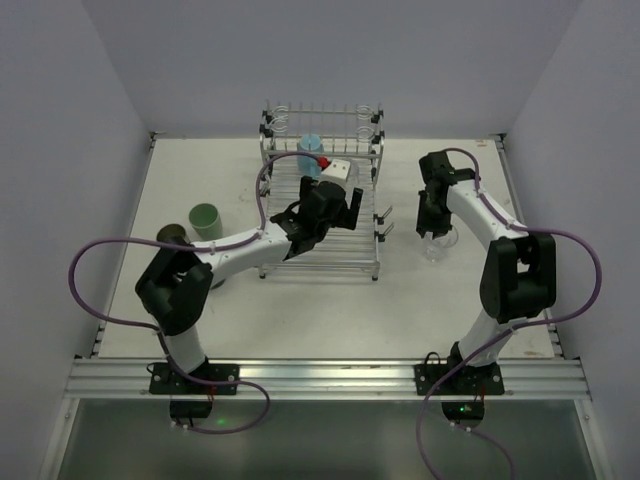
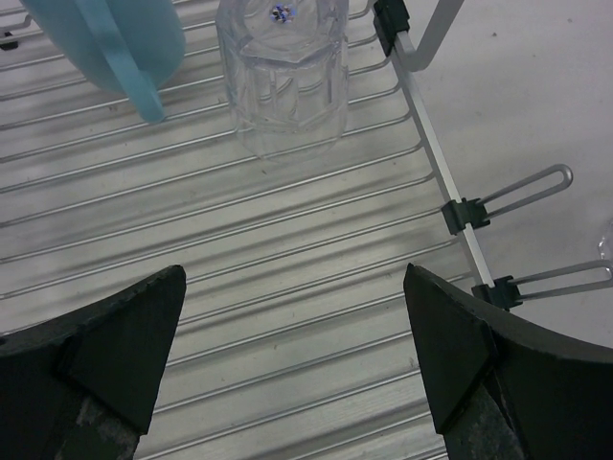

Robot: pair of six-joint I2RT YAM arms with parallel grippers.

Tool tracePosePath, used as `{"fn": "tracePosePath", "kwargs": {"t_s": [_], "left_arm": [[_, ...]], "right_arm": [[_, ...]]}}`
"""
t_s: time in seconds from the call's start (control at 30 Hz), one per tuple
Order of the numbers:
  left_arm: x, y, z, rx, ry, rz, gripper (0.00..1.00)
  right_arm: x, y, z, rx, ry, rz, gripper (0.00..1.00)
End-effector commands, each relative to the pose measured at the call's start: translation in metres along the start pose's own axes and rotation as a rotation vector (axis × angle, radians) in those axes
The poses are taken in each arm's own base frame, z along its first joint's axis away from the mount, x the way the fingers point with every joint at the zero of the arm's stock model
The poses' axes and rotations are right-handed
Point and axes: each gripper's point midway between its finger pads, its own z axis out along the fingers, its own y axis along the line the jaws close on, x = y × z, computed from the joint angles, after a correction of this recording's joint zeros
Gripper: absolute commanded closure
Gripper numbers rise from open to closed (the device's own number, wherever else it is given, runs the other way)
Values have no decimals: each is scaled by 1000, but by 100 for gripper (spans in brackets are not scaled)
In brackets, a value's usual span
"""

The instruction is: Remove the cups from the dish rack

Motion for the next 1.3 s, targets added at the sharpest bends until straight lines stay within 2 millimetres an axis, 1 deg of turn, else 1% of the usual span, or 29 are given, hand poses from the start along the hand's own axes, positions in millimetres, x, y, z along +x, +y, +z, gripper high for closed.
{"fn": "tracePosePath", "kwargs": {"t_s": [0.0,0.03,0.07,0.13,0.17,0.2,0.23,0.27,0.3,0.33,0.37,0.43,0.47,0.5,0.53,0.57,0.6,0.63,0.67,0.7,0.73,0.77,0.8,0.83,0.87,0.93,1.03,1.1,1.27], "left_arm": [[-31,2,5,-44,-110,-29,0],[-30,4,6,-49,-121,-25,0],[-28,4,7,-48,-143,-28,0],[-28,6,9,-52,-166,-18,0],[-23,8,9,-53,-169,-13,0],[-30,5,10,-40,-206,-19,0],[-28,4,14,-37,-214,-15,0],[-33,2,16,-32,-231,-18,0],[-32,0,20,-33,-227,-6,0],[-26,-2,28,-37,-212,6,0],[-36,-7,32,-35,-227,3,0],[-29,-10,44,-43,-208,27,0],[-38,-14,47,-35,-234,20,0],[-38,-17,50,-26,-235,29,0],[-32,-19,57,-27,-223,37,0],[-39,-22,59,-23,-236,30,0],[-38,-23,63,-23,-234,32,0],[-31,-25,71,-28,-221,39,0],[-37,-27,73,-28,-228,35,0],[-37,-28,76,-34,-226,36,0],[-33,-27,80,-42,-220,38,0],[-38,-28,81,-44,-230,31,0],[-38,-28,83,-47,-231,33,0],[-36,-26,86,-54,-229,33,0],[-38,-26,88,-60,-234,29,0],[-34,-24,93,-72,-227,30,0],[-33,-16,100,-102,-216,18,0],[-32,-12,104,-81,-209,-16,0],[-30,9,118,-94,-200,-87,0]], "right_arm": [[-9,3,-5,-30,-33,-18,66],[-11,3,-8,-38,-49,-15,60],[-11,4,-8,-43,-57,-13,52],[-13,5,-11,-55,-72,-15,49],[-14,6,-13,-59,-79,-15,48],[-14,6,-14,-64,-84,-17,44],[-15,6,-16,-68,-92,-19,43],[-17,6,-22,-78,-112,-15,41],[-18,6,-25,-87,-124,-14,41],[-20,6,-30,-95,-140,-14,40],[-22,6,-39,-110,-174,-13,40],[-26,8,-51,-138,-214,-14,39],[-26,7,-61,-156,-245,-12,39],[-26,7,-67,-165,-262,-12,39],[-27,6,-72,-170,-281,-14,39],[-27,4,-76,-174,-296,-11,39],[-28,3,-87,-187,-328,-10,39],[-28,2,-91,-190,-337,-11,39],[-28,2,-95,-197,-349,-9,39],[-28,1,-104,-214,-376,-9,39],[-30,2,-108,-223,-397,-9,39],[-29,1,-110,-228,-405,-8,39],[-28,1,-113,-236,-417,-9,39],[-28,2,-120,-256,-437,-8,39],[-27,3,-122,-265,-443,-11,39],[-27,3,-128,-281,-463,-9,39],[-26,3,-133,-292,-486,-10,39],[-25,4,-133,-299,-492,-13,39],[-26,4,-138,-312,-517,-14,38]]}}
